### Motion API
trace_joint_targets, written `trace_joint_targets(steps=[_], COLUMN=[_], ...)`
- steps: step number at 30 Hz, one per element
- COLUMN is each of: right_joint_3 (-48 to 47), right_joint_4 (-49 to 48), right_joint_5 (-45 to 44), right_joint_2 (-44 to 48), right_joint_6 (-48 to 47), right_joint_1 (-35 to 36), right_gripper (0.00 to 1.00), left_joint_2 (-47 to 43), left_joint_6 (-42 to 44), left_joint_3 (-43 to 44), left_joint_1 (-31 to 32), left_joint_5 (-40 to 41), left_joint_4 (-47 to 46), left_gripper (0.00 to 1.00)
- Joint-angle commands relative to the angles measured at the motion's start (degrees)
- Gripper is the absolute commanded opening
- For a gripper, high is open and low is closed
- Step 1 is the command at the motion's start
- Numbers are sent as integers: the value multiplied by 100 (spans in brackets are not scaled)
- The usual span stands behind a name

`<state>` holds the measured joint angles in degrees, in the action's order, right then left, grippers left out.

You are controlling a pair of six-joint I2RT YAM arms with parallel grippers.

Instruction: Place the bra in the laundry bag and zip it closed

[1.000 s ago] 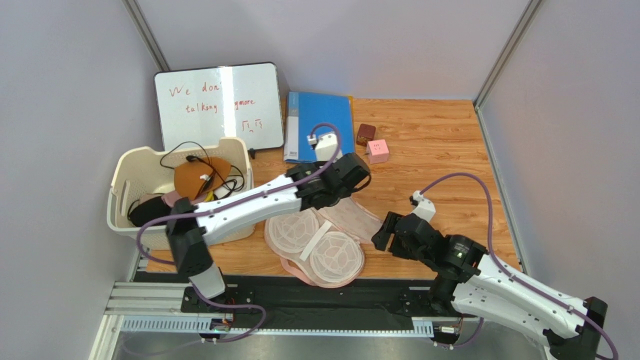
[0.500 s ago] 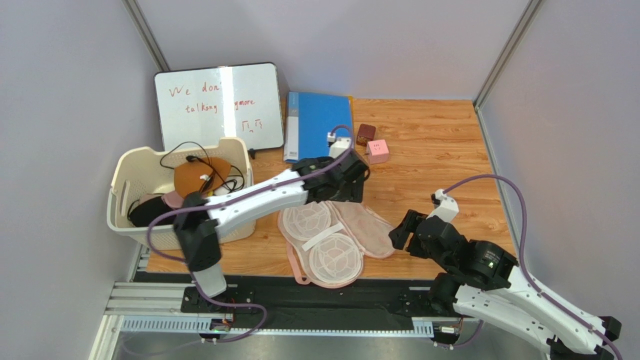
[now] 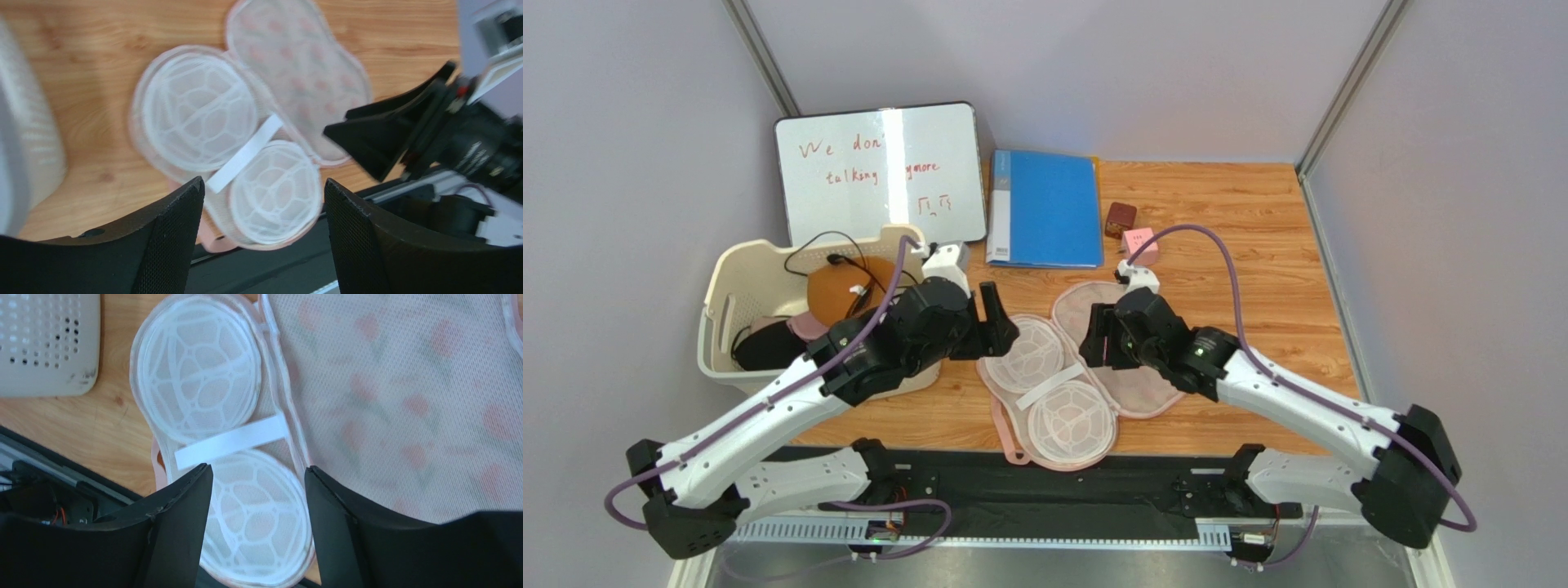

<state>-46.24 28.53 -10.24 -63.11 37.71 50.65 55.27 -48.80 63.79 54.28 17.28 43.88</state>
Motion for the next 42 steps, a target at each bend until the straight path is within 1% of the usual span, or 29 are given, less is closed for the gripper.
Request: trace_joint_targets(steps=[1, 2, 3, 5, 6, 7, 8, 9, 11, 12, 15, 16, 18, 19, 20, 23, 25, 26, 27, 31, 32, 34, 35, 36, 37, 38, 39, 41, 42], right_joint_3=[-332, -403, -473, -562, -562, -562, -518, -466, -308, -124, 350, 465, 868, 1001, 1107, 1459, 1678, 1793, 1881, 2031, 1935, 1803, 1733, 1532, 1452, 1355, 1250, 1153, 1056], right_joint_4=[-1306, -1298, -1306, -1306, -1298, -1254, -1210, -1184, -1175, -1157, -1122, -1070, -1078, -1078, -1078, -1096, -930, -885, -832, -945, -981, -1034, -991, -921, -755, -675, -604, -507, -455], right_joint_5=[761, 482, 340, 416, 496, 584, 567, 550, 436, 374, 49, -12, -48, -57, -57, -65, -110, -14, 48, 390, 765, 1241, 1513, 1612, 1665, 1666, 1692, 1875, 1911], right_joint_2=[-894, -1061, -1402, -1747, -2079, -2222, -2336, -2476, -2504, -2443, -2118, -2022, -1767, -1696, -1539, -1214, -1020, -819, -721, -237, -97, 61, 219, 281, 343, 430, 475, 493, 528], right_joint_6=[-490, -597, -659, -512, -380, -274, 22, 112, 253, 358, 692, 772, 904, 922, 948, 983, 1167, 1255, 1334, 1160, 811, 475, 169, -17, -140, -229, -403, -501, -563], right_joint_1=[-600, -627, -679, -907, -1204, -1355, -1487, -1680, -1778, -1813, -1857, -1883, -2059, -2129, -2321, -2752, -2981, -3287, -3420, -3545, -3545, -3519, -3466, -3422, -3370, -3247, -3229, -3159, -3123], right_gripper=[59, 59, 59, 58, 53, 43, 21, 16, 16, 17, 18, 19, 20, 20, 20, 20, 20, 20, 20, 23, 28, 37, 48, 53, 55, 62, 66, 67, 67], left_joint_2=[-684, -684, -545, -333, -132, -52, 27, 124, 169, 204, 422, 467, 581, 599, 608, 643, 740, 801, 932, 1381, 1460, 1619, 1654, 1732, 1777, 1855, 1917, 2118, 2207], left_joint_6=[-70, 71, 229, 545, 651, 826, 863, 880, 889, 863, 723, 679, 626, 600, 608, 573, 477, 424, 380, 265, 274, 187, 160, 160, 160, 186, 195, 221, 213], left_joint_3=[-69, 88, 212, 598, 713, 810, 993, 1065, 1127, 1110, 1074, 1048, 855, 767, 610, 363, 301, 266, 257, 353, 371, 389, 389, 389, 406, 406, 380, 388, 415], left_joint_1=[-513, -968, -1259, -1717, -2154, -2359, -2604, -3051, -3571, -4174, -5082, -5625, -6182, -6619, -6789, -7097, -7142, -7159, -7160, -7177, -7177, -7186, -7177, -7177, -7177, -7177, -7177, -7177, -7186], left_joint_5=[532, 200, 40, -258, -338, -400, -522, -576, -768, -900, -1200, -1244, -1586, -1692, -1893, -1860, -1755, -1737, -1737, -1456, -1360, -1192, -1105, -1069, -1043, -1034, -1033, -1068, -1069], left_joint_4=[762, 824, 1024, 1280, 1403, 1430, 1474, 1553, 1501, 1423, 1561, 1597, 1502, 1440, 1378, 1089, 956, 939, 869, 816, 763, 701, 658, 596, 570, 465, 412, 367, 402], left_gripper=[78, 79, 81, 82, 81, 80, 79, 76, 76, 75, 75, 75, 74, 74, 74, 75, 78, 78, 78, 75, 74, 74, 75, 77, 79, 84, 87, 94, 95])
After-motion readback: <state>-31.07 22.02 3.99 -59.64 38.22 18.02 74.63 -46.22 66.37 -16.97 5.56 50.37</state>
